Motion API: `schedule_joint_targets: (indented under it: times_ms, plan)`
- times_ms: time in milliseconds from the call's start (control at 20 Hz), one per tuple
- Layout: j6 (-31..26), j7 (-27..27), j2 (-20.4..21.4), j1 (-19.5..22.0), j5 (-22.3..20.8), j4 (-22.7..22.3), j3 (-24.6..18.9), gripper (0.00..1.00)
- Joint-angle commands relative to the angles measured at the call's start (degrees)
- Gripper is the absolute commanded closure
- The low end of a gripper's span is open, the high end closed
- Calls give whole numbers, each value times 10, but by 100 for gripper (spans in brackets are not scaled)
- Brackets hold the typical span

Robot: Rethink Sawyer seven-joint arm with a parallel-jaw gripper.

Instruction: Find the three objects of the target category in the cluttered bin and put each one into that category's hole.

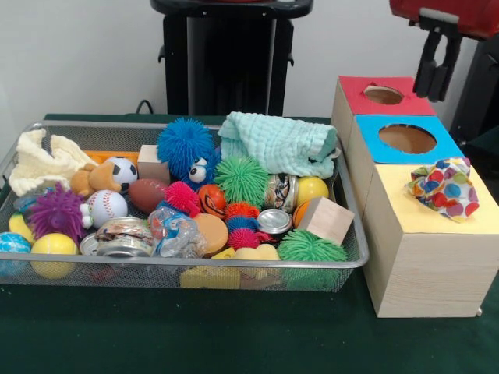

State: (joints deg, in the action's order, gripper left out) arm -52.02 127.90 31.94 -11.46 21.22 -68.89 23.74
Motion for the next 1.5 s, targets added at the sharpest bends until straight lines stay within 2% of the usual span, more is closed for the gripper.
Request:
schedule_joint_targets:
  times_ms: [50, 150, 450, 600, 750, 900, 1200, 1500]
  plan:
    - [34, 130, -25, 9, 48, -63, -81, 100]
    - [26, 130, -34, 5, 47, -70, -75, 100]
    - [73, 123, -43, -1, 63, -111, -78, 100]
    - [38, 105, -59, -9, 26, -88, -54, 100]
    - [49, 80, -69, -6, 9, -85, -52, 100]
    - [66, 83, -70, -3, 17, -97, -59, 100]
    - [95, 103, -49, 4, 77, -146, -105, 100]
    - [100, 100, -46, 4, 87, -151, -110, 100]
